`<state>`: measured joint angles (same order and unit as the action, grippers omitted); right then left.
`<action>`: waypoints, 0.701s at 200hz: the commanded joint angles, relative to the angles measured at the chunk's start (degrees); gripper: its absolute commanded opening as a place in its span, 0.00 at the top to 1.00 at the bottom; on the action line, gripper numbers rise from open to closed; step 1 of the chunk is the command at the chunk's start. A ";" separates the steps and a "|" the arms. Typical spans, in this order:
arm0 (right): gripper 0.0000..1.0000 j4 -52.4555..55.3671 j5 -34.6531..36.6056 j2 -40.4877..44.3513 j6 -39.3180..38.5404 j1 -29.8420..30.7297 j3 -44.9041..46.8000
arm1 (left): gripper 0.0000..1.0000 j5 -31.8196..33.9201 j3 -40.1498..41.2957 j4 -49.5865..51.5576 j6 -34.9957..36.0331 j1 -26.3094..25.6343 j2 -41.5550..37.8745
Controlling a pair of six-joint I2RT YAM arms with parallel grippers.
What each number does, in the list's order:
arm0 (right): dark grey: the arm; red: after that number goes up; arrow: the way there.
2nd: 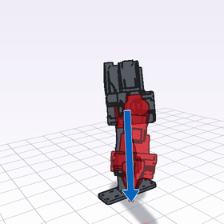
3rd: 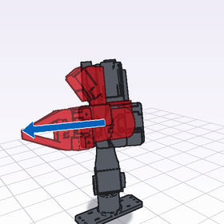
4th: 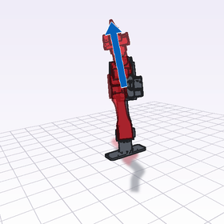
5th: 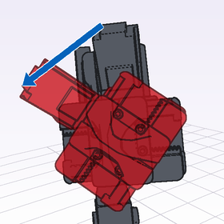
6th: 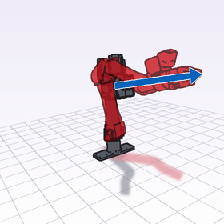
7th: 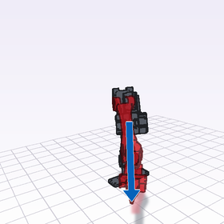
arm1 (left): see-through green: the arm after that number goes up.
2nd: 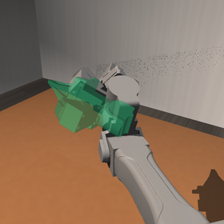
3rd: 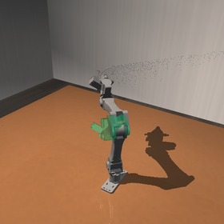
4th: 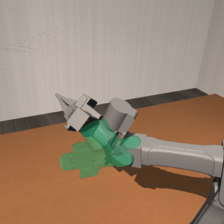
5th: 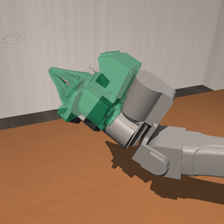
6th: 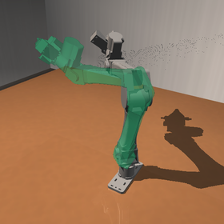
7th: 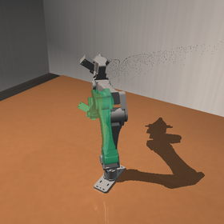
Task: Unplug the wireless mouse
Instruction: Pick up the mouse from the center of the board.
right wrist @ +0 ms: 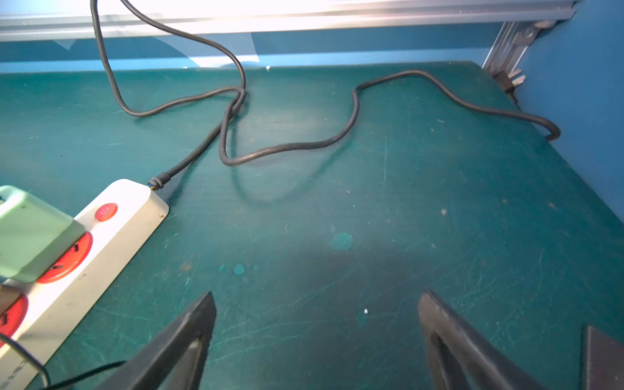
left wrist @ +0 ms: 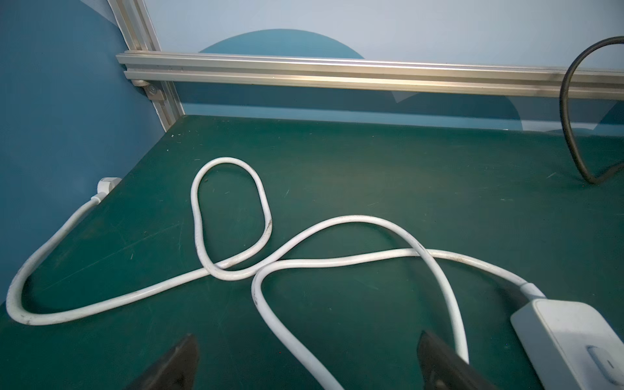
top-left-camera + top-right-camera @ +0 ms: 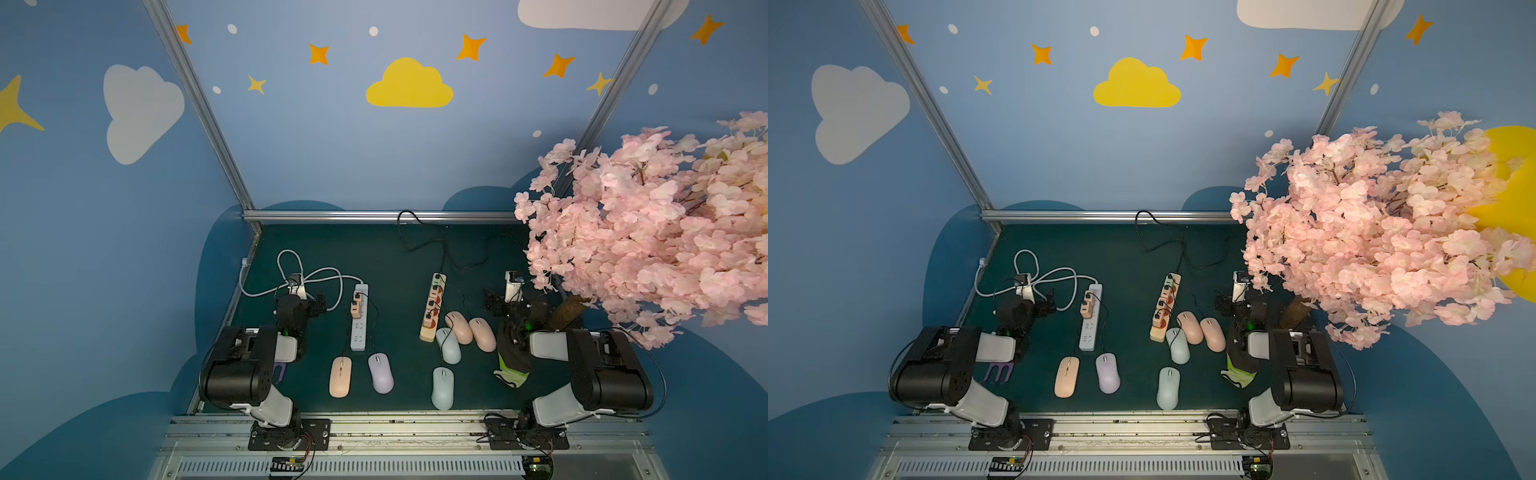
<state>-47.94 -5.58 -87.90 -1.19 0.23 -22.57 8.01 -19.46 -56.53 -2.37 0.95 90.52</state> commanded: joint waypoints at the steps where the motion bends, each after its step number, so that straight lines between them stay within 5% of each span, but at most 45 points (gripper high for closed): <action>1: 0.07 -3.91 -0.74 -0.76 0.14 -0.06 0.94 | 0.00 0.60 -0.40 0.19 -0.09 -0.08 -0.26; 140: 0.07 -5.12 -4.56 -0.88 1.11 -1.99 1.36 | 0.00 0.87 0.26 -0.80 0.13 -0.37 -0.31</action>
<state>-51.24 -9.15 -88.23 -0.30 -1.41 -22.15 8.64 -19.46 -56.55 -2.81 0.97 90.52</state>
